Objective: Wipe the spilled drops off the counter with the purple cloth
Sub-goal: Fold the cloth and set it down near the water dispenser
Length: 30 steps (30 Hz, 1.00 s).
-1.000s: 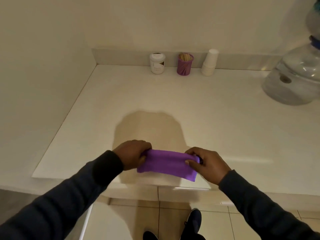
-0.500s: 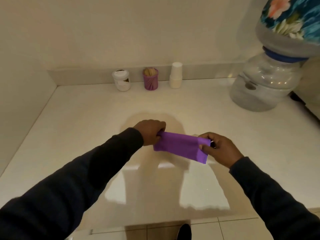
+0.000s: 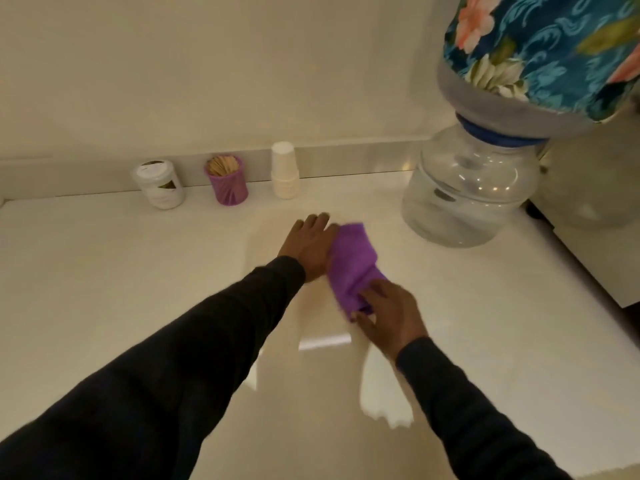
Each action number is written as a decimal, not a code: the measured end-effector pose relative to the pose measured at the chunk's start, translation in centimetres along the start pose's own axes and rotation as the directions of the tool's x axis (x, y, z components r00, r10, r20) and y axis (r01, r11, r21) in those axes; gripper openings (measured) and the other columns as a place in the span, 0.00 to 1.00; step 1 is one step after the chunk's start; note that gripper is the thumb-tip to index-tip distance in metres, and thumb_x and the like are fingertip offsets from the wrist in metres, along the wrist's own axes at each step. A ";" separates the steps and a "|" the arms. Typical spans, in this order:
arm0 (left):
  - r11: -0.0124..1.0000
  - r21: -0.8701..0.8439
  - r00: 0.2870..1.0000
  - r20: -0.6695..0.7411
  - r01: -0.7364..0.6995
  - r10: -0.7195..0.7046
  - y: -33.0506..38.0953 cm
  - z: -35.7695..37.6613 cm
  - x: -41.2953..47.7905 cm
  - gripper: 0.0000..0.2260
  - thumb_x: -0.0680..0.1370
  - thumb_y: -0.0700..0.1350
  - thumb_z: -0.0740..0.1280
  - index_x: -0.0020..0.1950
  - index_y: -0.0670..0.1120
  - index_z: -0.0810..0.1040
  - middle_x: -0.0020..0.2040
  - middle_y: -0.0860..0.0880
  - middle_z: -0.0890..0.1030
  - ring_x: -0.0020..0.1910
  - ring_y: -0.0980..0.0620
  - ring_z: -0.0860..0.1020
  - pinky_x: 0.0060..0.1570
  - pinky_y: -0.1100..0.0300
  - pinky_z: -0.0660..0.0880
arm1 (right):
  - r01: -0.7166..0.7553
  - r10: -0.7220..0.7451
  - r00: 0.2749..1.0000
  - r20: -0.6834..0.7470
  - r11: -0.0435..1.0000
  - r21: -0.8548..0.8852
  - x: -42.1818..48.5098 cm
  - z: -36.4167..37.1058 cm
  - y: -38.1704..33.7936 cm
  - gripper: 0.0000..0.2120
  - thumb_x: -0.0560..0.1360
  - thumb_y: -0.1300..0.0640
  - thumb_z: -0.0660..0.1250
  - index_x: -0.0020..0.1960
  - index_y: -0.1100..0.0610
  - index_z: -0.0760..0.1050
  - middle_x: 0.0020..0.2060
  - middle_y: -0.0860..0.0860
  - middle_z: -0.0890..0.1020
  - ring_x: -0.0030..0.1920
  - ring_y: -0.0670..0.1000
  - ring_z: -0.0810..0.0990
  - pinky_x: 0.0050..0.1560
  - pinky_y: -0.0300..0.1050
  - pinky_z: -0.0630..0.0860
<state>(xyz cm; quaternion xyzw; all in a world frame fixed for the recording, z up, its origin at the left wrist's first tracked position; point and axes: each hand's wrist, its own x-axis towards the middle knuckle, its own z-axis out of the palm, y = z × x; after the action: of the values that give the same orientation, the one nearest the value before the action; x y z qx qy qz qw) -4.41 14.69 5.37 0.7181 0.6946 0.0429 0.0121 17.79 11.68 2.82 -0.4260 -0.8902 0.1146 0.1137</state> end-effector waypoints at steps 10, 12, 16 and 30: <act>0.999 -0.048 0.967 0.257 0.015 -0.002 2.1 6.5 1.5 0.36 0.80 0.66 0.47 0.81 0.48 0.43 0.81 0.43 0.40 0.80 0.42 0.39 0.78 0.46 0.43 | -0.174 0.186 0.958 0.217 0.982 -0.073 -0.6 2.2 -1.5 0.40 0.73 0.35 0.35 0.79 0.51 0.58 0.77 0.54 0.63 0.76 0.57 0.62 0.75 0.53 0.56; 0.999 -0.047 0.969 0.248 -0.003 0.015 1.9 6.8 2.4 0.36 0.80 0.66 0.47 0.82 0.48 0.43 0.82 0.44 0.40 0.80 0.42 0.40 0.78 0.46 0.43 | -0.206 0.221 0.950 0.220 0.974 -0.090 -0.1 2.5 -1.6 0.33 0.78 0.37 0.40 0.80 0.50 0.53 0.79 0.53 0.59 0.78 0.55 0.58 0.76 0.53 0.52; 0.998 -0.057 0.978 0.210 -0.008 0.020 1.5 6.1 2.2 0.36 0.80 0.67 0.47 0.82 0.48 0.44 0.82 0.44 0.42 0.80 0.42 0.42 0.78 0.44 0.43 | -0.226 0.233 0.970 0.073 0.970 -0.086 0.5 2.3 -1.6 0.22 0.82 0.47 0.53 0.73 0.51 0.69 0.70 0.54 0.73 0.68 0.55 0.73 0.69 0.53 0.68; 0.941 -0.052 0.935 0.144 0.334 -0.324 -13.5 2.1 -22.8 0.45 0.70 0.71 0.30 0.81 0.47 0.42 0.82 0.44 0.42 0.80 0.45 0.40 0.77 0.46 0.39 | -0.010 0.009 0.986 -0.168 1.000 -0.009 0.8 6.5 -21.9 0.15 0.81 0.47 0.59 0.45 0.53 0.80 0.39 0.50 0.84 0.39 0.52 0.80 0.43 0.47 0.72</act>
<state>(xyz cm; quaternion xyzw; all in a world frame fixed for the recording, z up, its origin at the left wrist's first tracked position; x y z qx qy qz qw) -18.43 -7.49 1.24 0.5920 0.8004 0.0183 0.0926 -0.69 -1.70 3.35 -0.4390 -0.8760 0.0747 0.1856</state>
